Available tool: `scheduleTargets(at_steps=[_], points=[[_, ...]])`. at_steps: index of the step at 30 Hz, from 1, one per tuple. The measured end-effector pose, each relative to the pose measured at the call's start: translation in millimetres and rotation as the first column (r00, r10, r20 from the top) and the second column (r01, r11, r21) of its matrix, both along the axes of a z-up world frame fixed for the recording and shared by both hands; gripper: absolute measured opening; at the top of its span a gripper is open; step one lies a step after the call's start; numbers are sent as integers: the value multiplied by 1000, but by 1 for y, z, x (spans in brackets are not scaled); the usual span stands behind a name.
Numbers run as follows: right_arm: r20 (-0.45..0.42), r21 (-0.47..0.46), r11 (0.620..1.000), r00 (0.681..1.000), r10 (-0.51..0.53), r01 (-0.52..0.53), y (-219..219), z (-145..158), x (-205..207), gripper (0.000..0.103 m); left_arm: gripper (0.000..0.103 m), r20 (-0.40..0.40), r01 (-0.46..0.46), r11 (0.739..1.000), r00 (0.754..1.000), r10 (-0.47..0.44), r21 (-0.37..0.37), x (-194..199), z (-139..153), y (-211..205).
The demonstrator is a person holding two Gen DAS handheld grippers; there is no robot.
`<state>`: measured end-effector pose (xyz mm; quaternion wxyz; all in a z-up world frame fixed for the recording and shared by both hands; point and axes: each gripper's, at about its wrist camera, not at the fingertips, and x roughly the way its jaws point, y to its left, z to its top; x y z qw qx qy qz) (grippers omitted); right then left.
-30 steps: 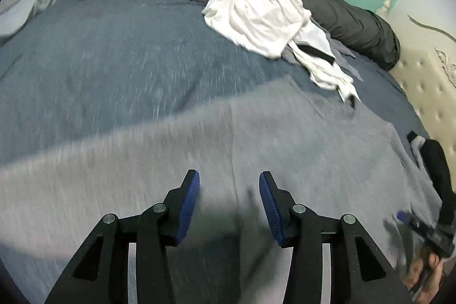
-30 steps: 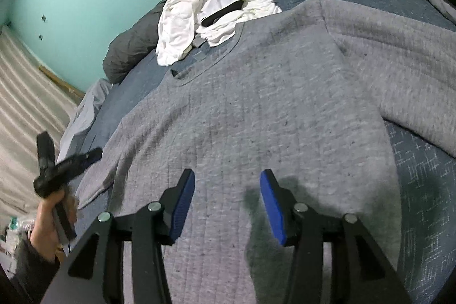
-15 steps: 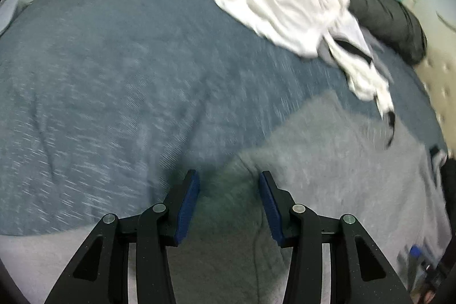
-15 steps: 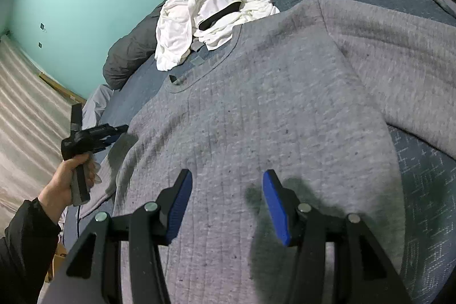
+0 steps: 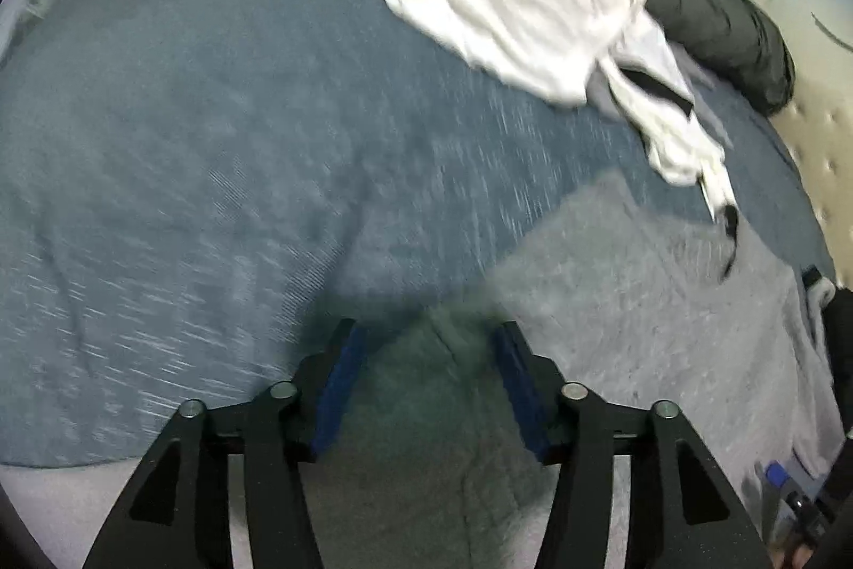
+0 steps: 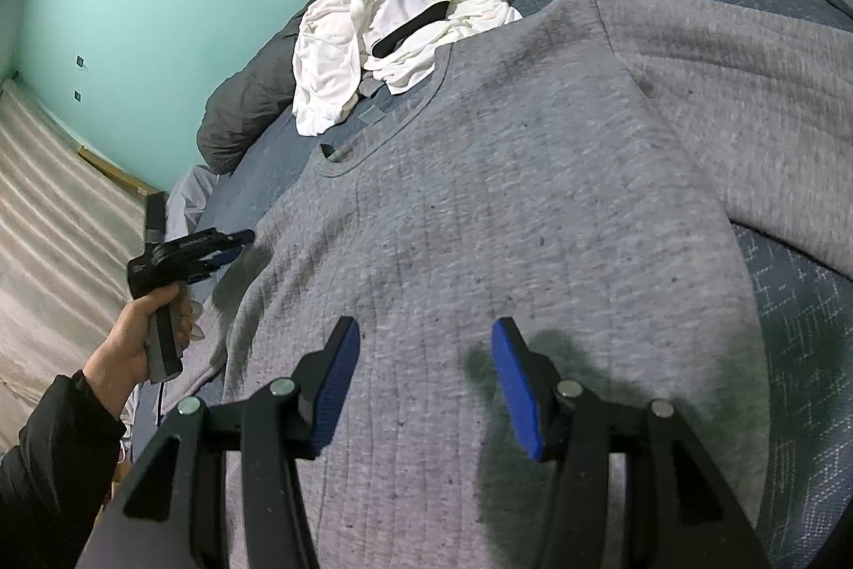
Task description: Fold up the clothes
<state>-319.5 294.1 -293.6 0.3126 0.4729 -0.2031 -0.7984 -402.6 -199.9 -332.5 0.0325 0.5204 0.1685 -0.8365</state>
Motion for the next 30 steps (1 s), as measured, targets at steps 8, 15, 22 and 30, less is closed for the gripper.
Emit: scheduleTargets(at_steps=[8,15,22,30], points=[[7,-10,1000,1000,-7,7,2,-1,-1,52,20,-26,42,996,999,-44,-78,6,7,13],[17,-24,1000,1000,-12,12,4,-2,-1,52,9,-97,13,973,995,-36,-232,-1,48,14],[21,-29,1000,1000,-13,13,3,-4,-2,52,7,-59,1,957,998,-19,-291,-22,41,4],[27,-34,999,999,-23,23,7,-3,-3,52,12,-41,-7,966,999,-4,-258,-27,26,-4]])
